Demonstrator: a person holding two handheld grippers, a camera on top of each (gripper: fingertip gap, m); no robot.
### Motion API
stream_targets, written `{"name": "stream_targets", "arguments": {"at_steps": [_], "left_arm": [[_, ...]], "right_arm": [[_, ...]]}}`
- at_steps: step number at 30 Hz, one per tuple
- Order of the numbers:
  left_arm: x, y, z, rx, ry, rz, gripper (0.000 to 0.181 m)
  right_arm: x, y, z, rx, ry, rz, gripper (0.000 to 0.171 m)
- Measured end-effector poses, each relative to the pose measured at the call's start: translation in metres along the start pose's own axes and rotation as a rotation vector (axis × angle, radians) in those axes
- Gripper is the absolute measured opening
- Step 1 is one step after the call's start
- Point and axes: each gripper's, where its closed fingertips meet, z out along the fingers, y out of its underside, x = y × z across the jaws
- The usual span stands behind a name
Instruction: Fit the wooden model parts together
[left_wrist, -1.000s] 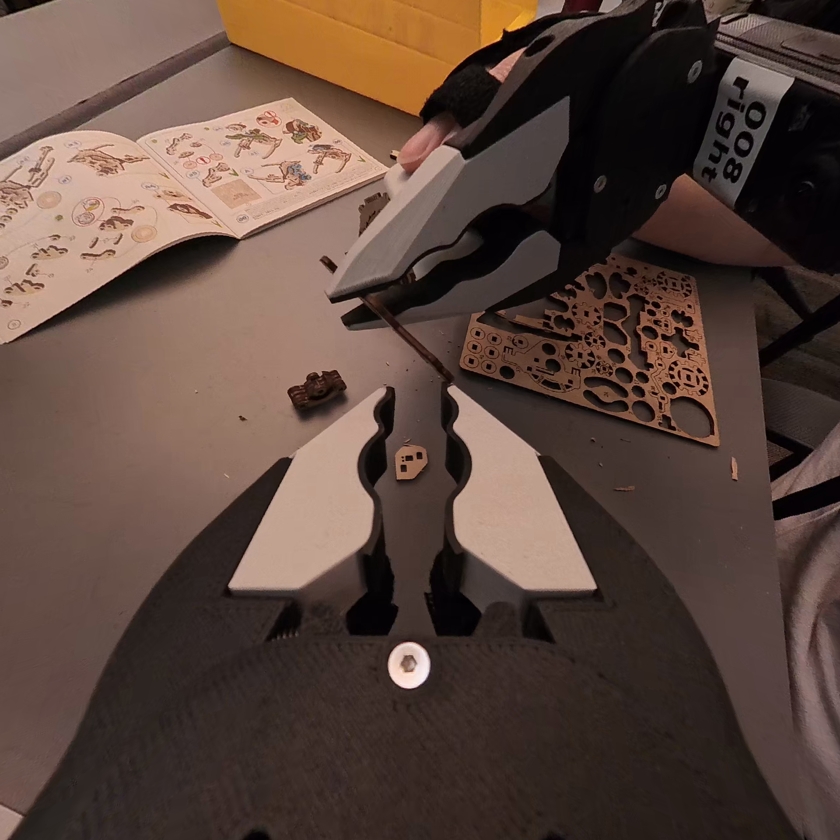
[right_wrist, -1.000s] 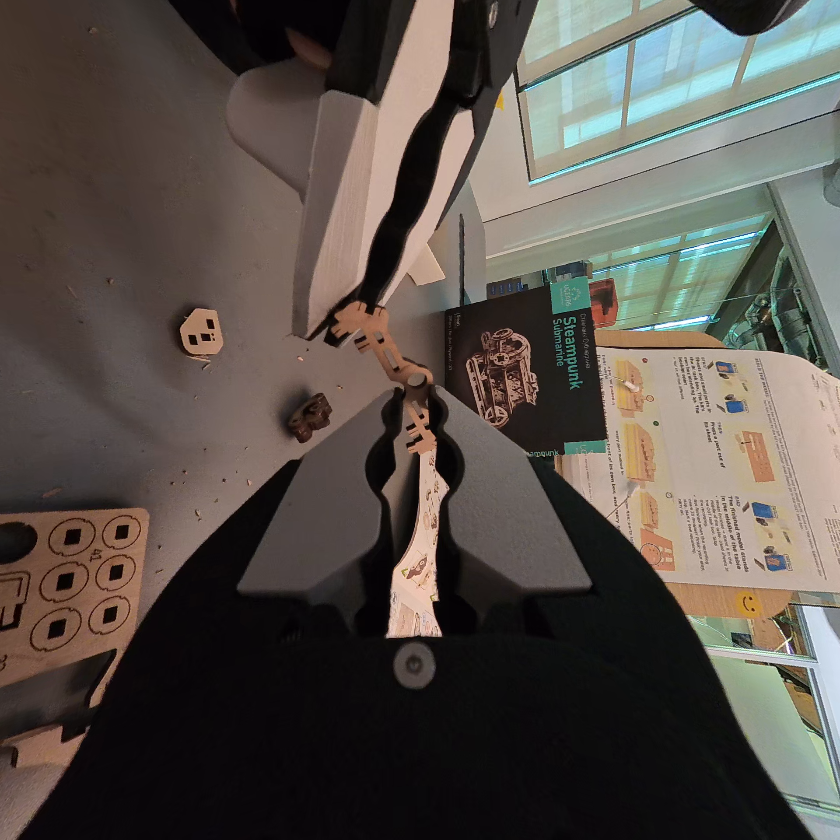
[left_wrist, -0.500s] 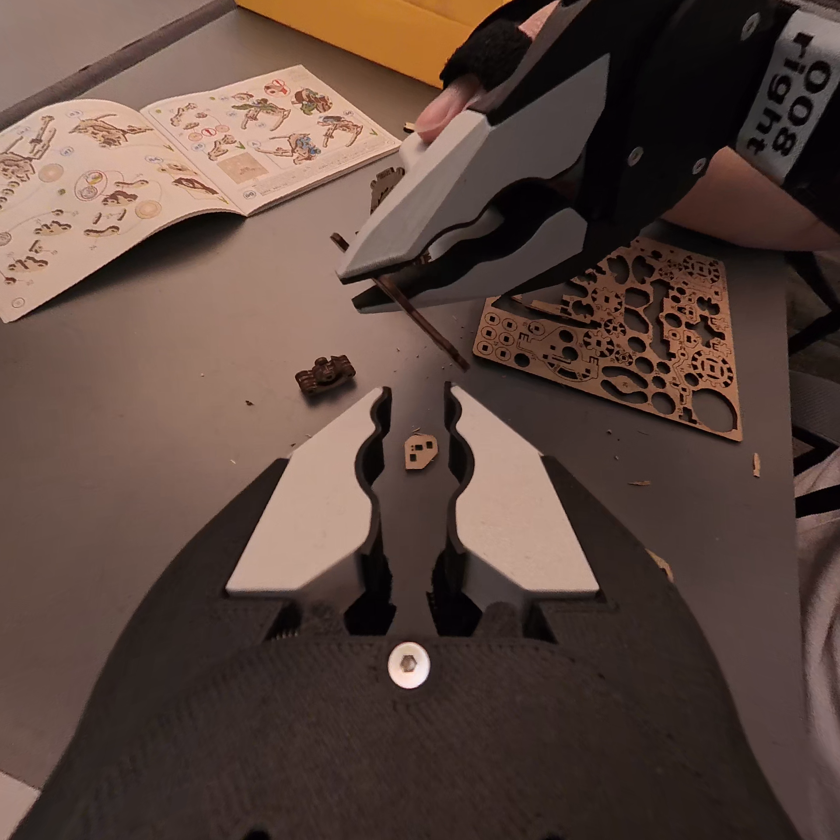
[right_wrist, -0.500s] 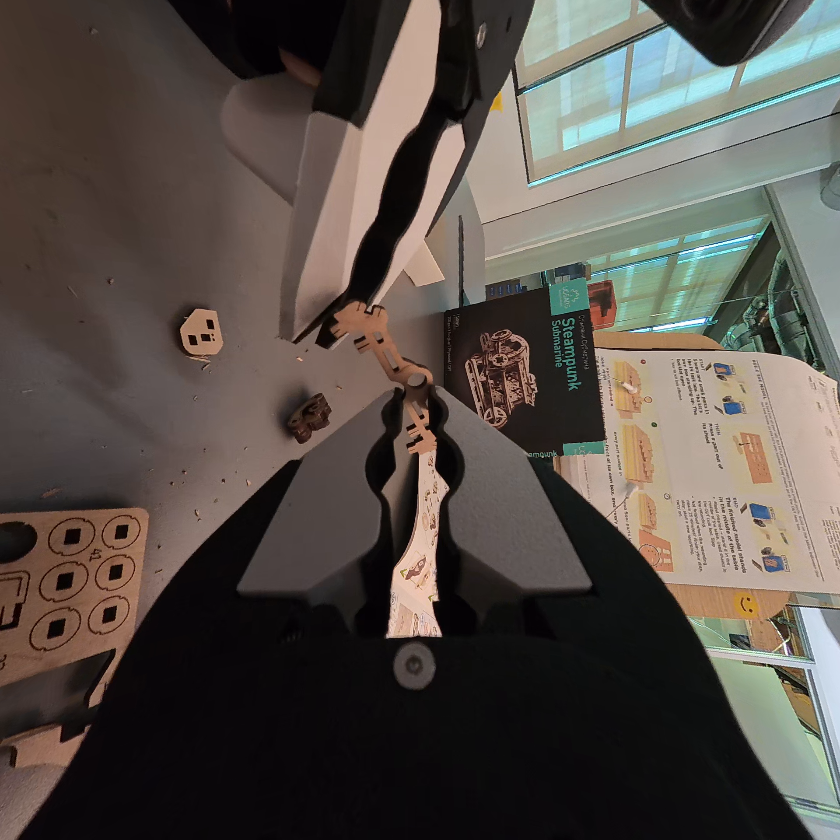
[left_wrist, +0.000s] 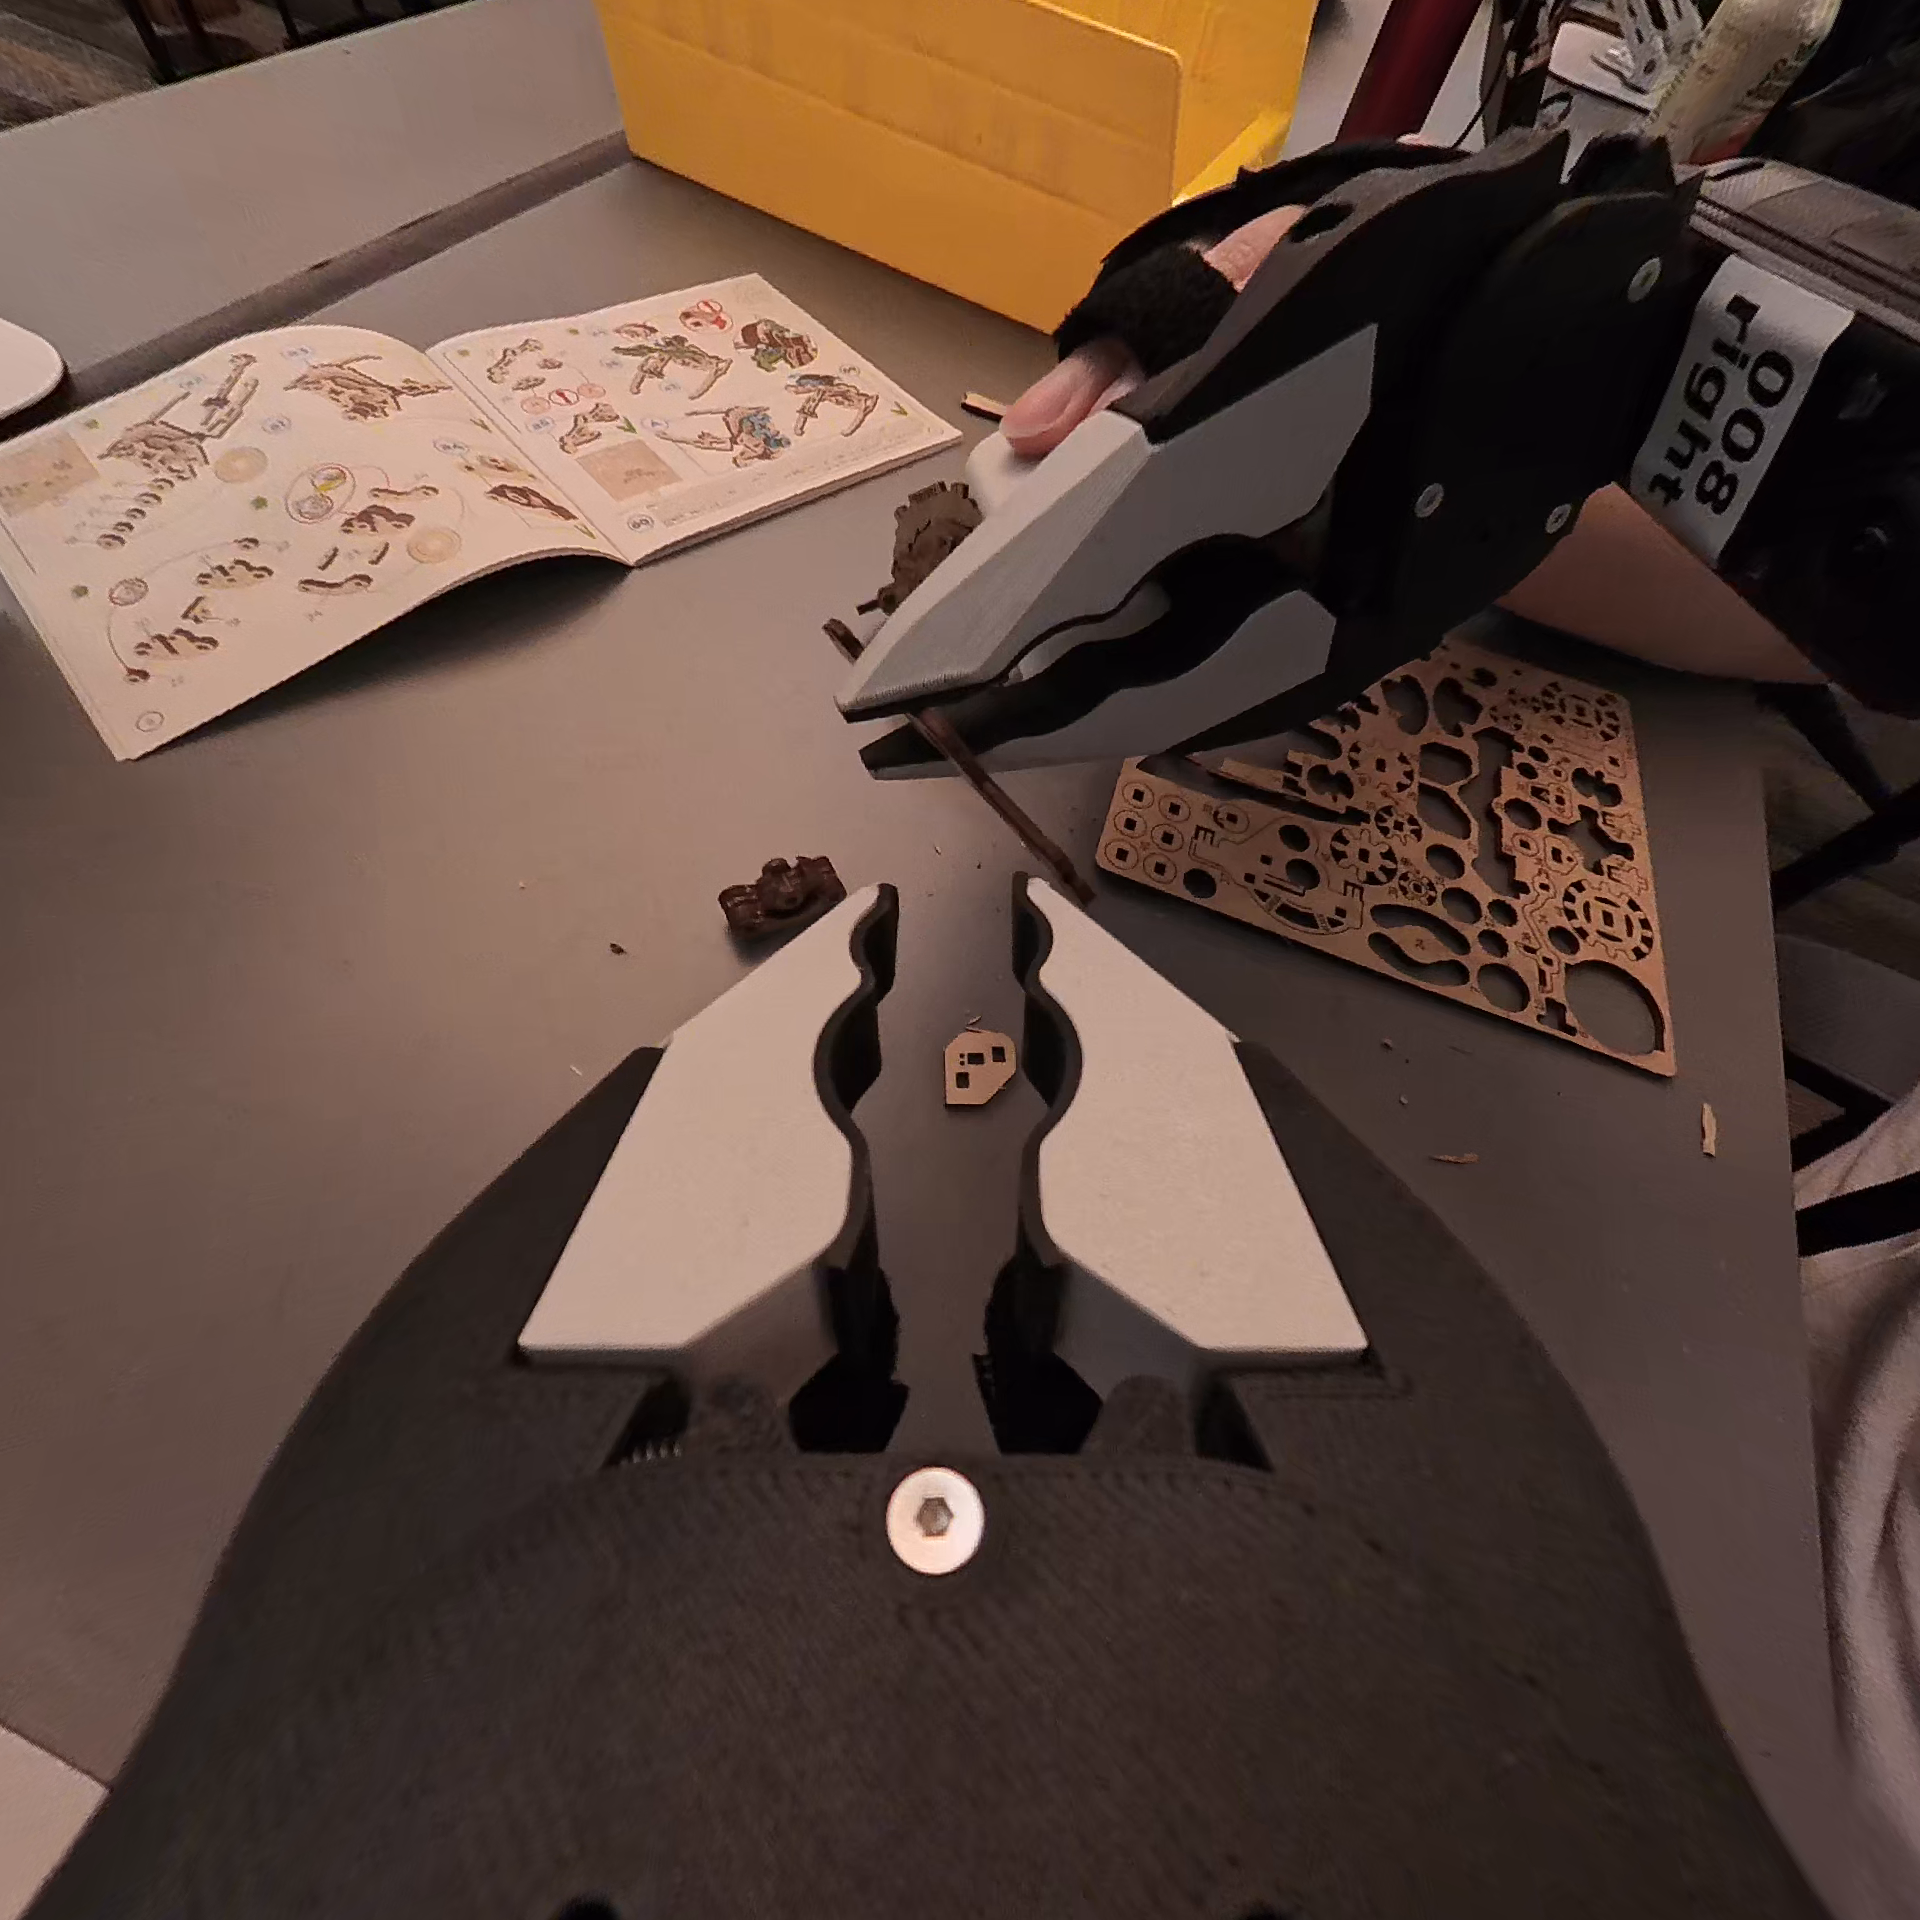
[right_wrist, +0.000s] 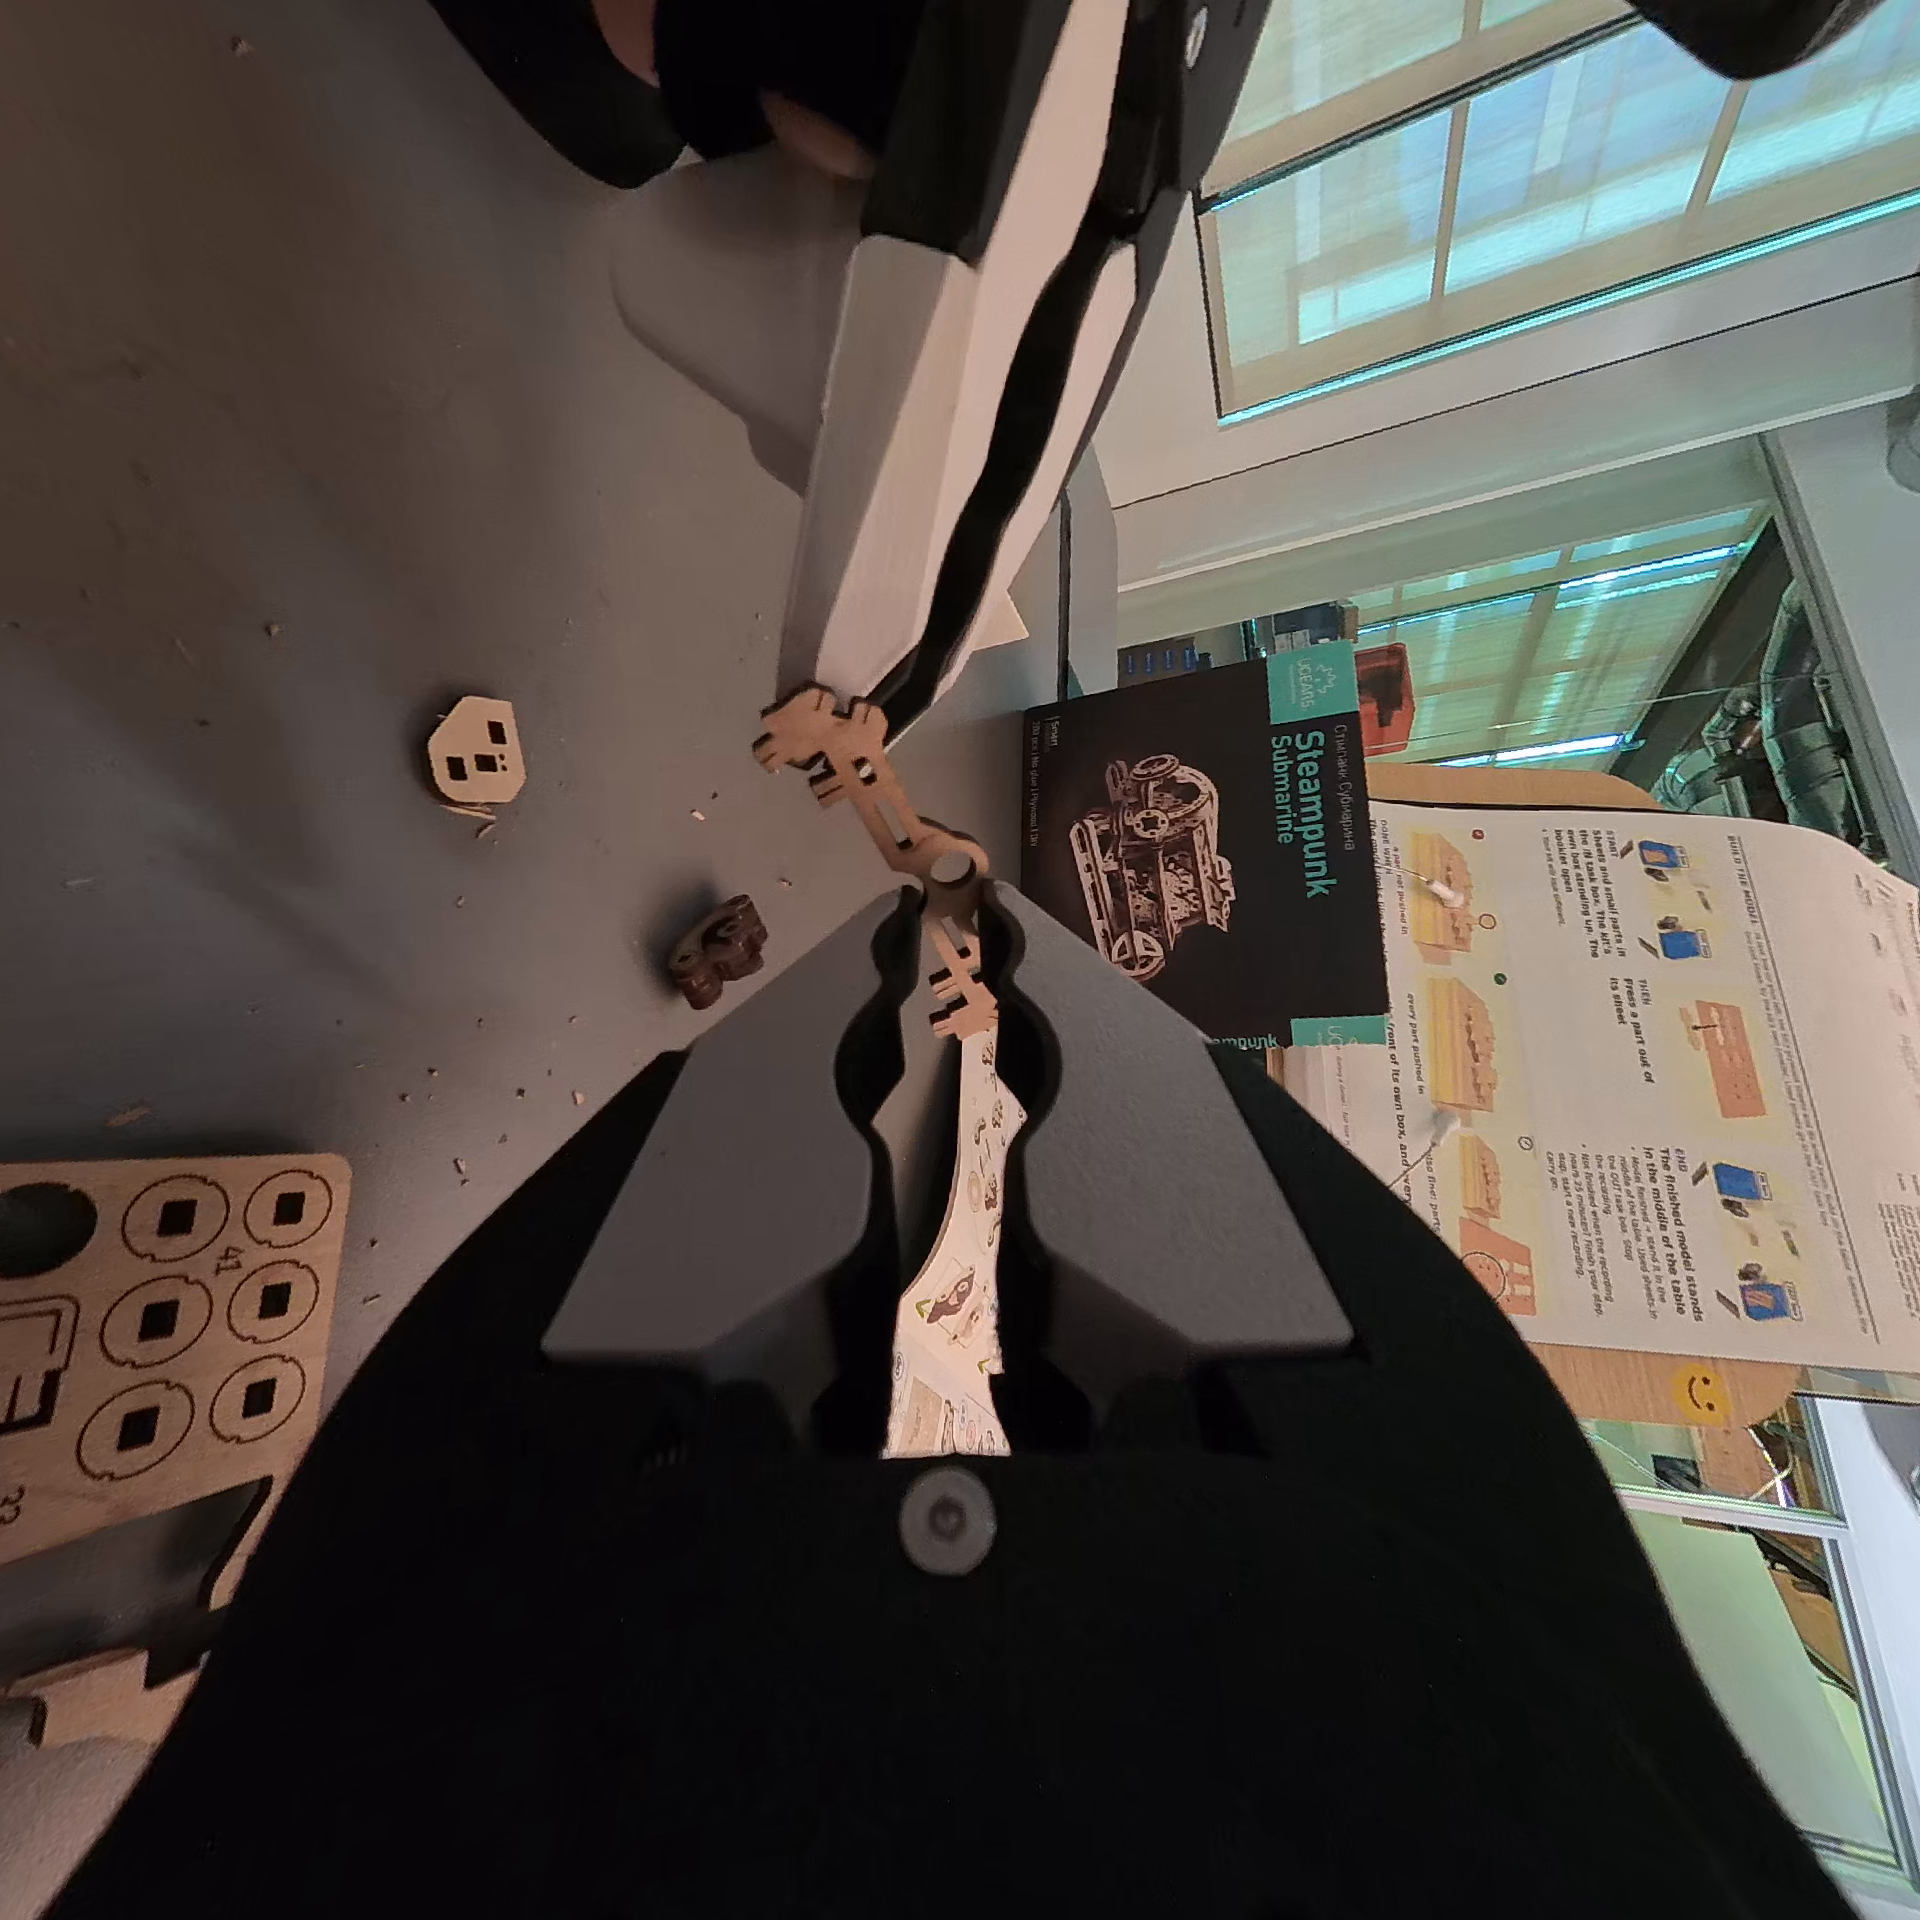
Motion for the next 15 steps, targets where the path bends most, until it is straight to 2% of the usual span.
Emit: {"name": "stream_targets", "arguments": {"at_steps": [4, 10, 15], "left_arm": [[-0.003, -0.004, -0.002, 0.027, -0.002, -0.024, 0.024], [-0.013, -0.012, -0.008, 0.089, -0.028, -0.081, 0.042], [-0.013, -0.009, -0.007, 0.079, -0.007, -0.109, 0.039]], "right_arm": [[0.002, 0.002, 0.0, -0.006, 0.007, 0.012, 0.01], [0.007, 0.008, 0.0, -0.016, 0.021, 0.051, 0.01], [0.014, 0.014, -0.001, -0.022, 0.041, 0.106, 0.01]]}}
